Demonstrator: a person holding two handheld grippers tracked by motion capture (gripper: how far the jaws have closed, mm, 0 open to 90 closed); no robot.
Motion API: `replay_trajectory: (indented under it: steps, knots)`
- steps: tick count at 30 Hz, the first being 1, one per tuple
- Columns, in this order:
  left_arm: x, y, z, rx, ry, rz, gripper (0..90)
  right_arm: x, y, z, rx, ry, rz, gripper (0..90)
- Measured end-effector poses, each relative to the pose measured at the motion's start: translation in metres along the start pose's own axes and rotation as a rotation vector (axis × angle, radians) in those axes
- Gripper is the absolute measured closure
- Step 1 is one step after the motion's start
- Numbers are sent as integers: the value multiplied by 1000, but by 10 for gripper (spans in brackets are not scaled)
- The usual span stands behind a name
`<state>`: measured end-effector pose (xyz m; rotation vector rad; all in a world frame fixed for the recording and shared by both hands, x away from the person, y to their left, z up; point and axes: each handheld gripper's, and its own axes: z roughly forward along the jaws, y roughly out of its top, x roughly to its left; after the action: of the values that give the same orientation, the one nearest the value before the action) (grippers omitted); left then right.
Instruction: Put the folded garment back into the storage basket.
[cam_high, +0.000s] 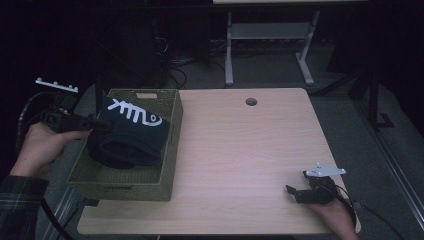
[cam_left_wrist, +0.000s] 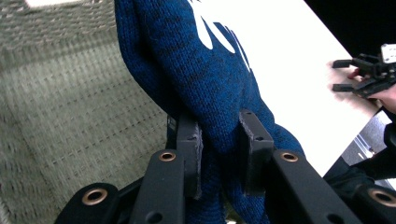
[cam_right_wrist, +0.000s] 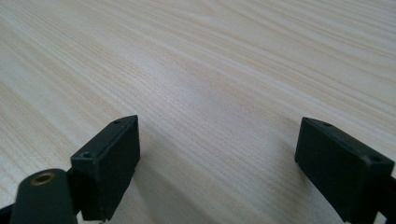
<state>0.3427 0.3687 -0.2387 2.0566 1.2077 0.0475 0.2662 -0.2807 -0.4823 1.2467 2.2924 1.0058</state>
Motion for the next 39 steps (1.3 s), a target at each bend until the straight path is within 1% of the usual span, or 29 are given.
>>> replay_trajectory:
  steps: [4,6,7,8,11,15,17,23,27,31,33,35,39]
  knots:
    - [9,-7,7,8,9,-27,736,0,0,0,0,0,0,134]
    - [11,-8,8,11,7,-32,737,0,0,0,0,0,0,134]
    - [15,-11,12,16,3,-45,737,0,0,0,0,0,0,134]
    - [16,-12,14,20,1,-50,737,0,0,0,0,0,0,134]
    - [18,-15,22,30,-11,-59,737,0,0,0,1,0,0,134]
    - [19,-16,31,43,-22,-58,737,0,0,0,1,0,0,134]
    - [20,-17,35,58,-22,-57,736,0,0,0,1,0,0,134]
    - [31,-23,51,74,-17,-72,734,0,0,0,1,0,0,134]
    - [41,-28,60,94,11,-73,730,0,0,0,1,0,1,134]
    - [49,-33,68,107,59,-77,721,0,0,0,1,0,1,134]
    - [53,-33,71,117,82,-70,716,0,0,0,1,0,1,134]
    - [56,-34,74,114,104,-75,711,0,0,0,1,0,1,134]
    - [64,-36,79,126,143,-80,697,0,0,0,1,0,1,134]
